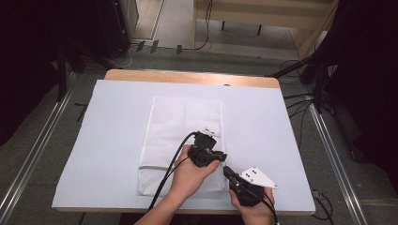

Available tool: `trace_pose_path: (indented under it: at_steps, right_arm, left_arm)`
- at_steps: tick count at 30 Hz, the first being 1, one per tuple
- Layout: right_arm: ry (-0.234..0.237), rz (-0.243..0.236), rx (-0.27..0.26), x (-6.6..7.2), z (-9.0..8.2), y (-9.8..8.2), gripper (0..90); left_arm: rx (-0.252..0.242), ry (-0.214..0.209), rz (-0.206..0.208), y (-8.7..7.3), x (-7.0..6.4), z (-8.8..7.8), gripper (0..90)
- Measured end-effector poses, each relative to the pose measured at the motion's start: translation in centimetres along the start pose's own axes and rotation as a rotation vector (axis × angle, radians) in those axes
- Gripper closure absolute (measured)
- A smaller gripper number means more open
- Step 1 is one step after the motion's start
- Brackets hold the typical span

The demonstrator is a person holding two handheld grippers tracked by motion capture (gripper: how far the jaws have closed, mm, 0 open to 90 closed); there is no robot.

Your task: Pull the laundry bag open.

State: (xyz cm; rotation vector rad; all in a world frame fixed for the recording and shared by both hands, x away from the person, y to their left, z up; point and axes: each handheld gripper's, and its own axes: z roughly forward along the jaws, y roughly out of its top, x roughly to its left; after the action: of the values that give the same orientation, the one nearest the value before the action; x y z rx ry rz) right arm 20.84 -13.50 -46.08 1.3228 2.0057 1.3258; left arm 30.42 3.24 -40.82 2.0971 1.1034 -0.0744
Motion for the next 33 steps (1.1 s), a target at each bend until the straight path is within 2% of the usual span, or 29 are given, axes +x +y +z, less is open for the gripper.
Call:
trace_pose_path:
  at_steps: [8, 15, 16, 19, 20, 23, 27, 28, 30, 33]
  right_arm:
    - [-0.013, -0.008, 0.003, -0.1, 0.1, 0.0, 90.0]
    - [-0.016, -0.013, -0.001, -0.1, 0.2, 0.0, 90.0]
    - [-0.017, -0.012, 0.001, 0.0, 0.2, 0.0, 90.0]
    - [-0.016, -0.016, 0.001, 0.1, 0.2, 0.0, 90.0]
    - [-0.015, -0.021, 0.001, 0.1, 0.3, 0.0, 90.0]
    - [-0.012, -0.022, 0.001, 0.2, 0.3, 0.0, 90.0]
    - [-0.008, -0.022, 0.004, 0.2, 0.2, 0.0, 90.0]
    - [-0.008, -0.022, 0.004, 0.2, 0.3, 0.0, 90.0]
    - [-0.008, -0.025, 0.005, 0.2, 0.3, 0.0, 90.0]
    - [-0.004, -0.018, 0.011, 0.2, 0.3, -0.1, 90.0]
  left_arm:
    - [-0.016, -0.06, -0.047, -0.9, 1.0, -1.3, 80.3]
    - [-0.011, -0.07, -0.072, -1.6, 2.1, -1.5, 83.9]
    - [-0.017, -0.075, -0.081, -1.7, 2.2, -1.5, 81.3]
    - [-0.03, -0.07, -0.087, -1.3, 1.8, -1.0, 63.0]
    - [-0.024, -0.055, -0.072, -1.1, 1.4, -0.7, 59.5]
    - [0.008, -0.013, -0.015, -0.4, 0.4, 0.4, 57.7]
    - [0.034, 0.024, 0.047, 0.1, -0.5, 1.6, 59.3]
    - [0.047, 0.038, 0.071, 0.2, -0.6, 1.8, 60.7]
    - [0.058, 0.045, 0.084, 0.1, -0.6, 1.9, 66.4]
    - [0.044, 0.031, 0.083, 0.1, -0.1, 1.2, 77.5]
